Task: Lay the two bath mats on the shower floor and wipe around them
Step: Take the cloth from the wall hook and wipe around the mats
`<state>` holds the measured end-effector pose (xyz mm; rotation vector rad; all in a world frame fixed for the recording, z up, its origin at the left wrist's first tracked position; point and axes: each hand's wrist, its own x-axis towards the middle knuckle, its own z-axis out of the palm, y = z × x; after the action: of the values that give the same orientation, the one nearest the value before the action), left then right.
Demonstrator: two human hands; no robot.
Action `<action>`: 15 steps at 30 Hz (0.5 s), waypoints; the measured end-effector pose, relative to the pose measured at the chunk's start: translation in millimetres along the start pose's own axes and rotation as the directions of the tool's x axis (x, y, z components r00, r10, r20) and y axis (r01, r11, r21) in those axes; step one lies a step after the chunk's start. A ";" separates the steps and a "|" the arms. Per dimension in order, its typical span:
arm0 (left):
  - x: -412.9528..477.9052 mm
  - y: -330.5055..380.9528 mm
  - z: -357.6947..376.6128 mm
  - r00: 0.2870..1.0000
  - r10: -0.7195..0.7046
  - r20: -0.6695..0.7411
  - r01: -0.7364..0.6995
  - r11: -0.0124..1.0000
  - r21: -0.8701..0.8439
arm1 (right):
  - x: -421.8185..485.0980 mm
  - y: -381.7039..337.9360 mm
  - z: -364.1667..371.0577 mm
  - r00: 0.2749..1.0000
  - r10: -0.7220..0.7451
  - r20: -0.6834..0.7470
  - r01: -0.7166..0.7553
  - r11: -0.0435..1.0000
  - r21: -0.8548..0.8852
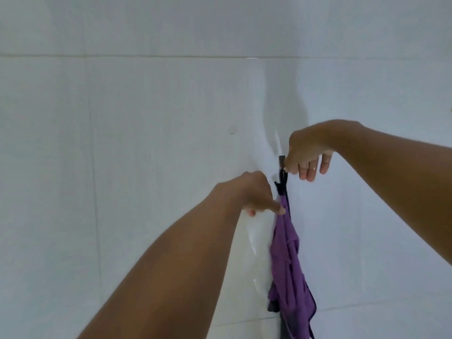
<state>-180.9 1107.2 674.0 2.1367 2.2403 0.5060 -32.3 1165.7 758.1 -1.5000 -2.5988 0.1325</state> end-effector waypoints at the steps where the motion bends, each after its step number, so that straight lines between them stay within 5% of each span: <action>1: 5.6 3.5 11.8 0.999 -0.002 0.033 0.003 1.000 -0.005 | 2.1 7.8 10.3 0.998 0.026 0.050 -0.026 1.000 0.002; 6: 21.9 2.7 66.2 0.996 -0.011 0.088 0.013 1.000 -0.013 | 21.5 25.6 73.2 0.978 0.011 0.210 -0.028 0.997 0.076; 15: 8.0 -22.3 68.1 0.989 -0.042 0.143 0.080 0.959 -0.273 | 21.8 38.2 90.8 0.973 -0.149 0.178 0.082 0.939 0.335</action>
<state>-187.9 1130.0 606.0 1.8973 2.0187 0.6119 -25.2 1202.9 664.6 -1.2711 -2.6384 0.6989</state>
